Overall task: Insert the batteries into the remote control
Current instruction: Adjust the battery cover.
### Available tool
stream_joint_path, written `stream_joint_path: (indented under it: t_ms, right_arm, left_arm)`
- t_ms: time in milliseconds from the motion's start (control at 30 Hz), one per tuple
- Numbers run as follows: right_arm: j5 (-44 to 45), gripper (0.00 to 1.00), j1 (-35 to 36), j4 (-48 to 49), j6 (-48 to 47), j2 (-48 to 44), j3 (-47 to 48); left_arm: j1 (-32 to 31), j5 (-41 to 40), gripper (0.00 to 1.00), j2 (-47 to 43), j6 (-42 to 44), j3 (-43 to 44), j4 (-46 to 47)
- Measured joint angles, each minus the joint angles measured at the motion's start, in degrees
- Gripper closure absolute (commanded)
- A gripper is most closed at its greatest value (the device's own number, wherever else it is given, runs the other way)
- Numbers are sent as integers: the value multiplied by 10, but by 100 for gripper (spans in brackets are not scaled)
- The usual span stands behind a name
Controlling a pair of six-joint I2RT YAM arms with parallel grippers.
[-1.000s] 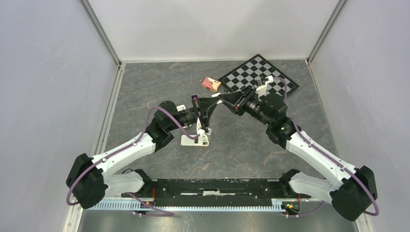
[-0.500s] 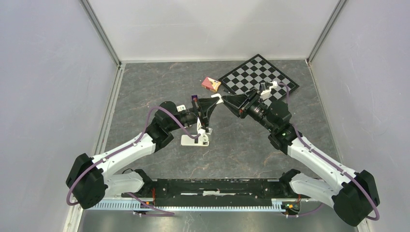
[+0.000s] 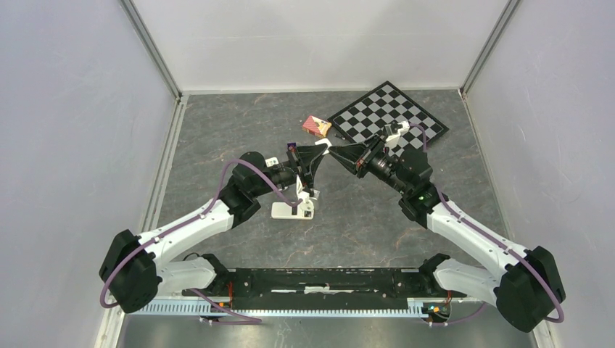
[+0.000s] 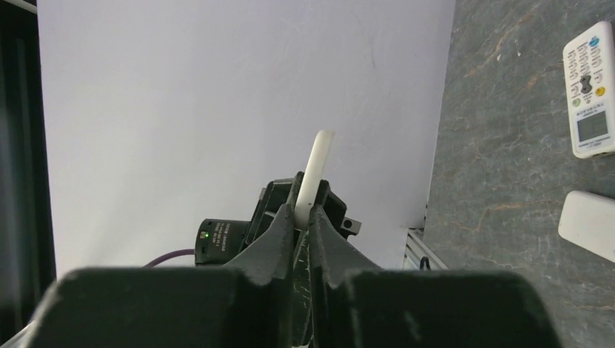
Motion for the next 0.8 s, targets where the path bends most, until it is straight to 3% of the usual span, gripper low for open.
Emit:
stream_joint_path:
  t_ms: [67,500,667,800]
  right_arm:
    - [0,100,-1,4,6,2,0]
    - [7,100,-3,48,2,2,-19]
    - [11,100,-3,60,-10,1,-27]
    - [22,100,-7,59,-23,-6,-41]
  left_arm:
    - [0,-1,79,0,0,0,-1]
    - [0,-1,39,-6,-25,-19,-2]
    - [0,-18,29,-13,-126,-19,1]
    - [0,-52,29,-31,-263,-19,2]
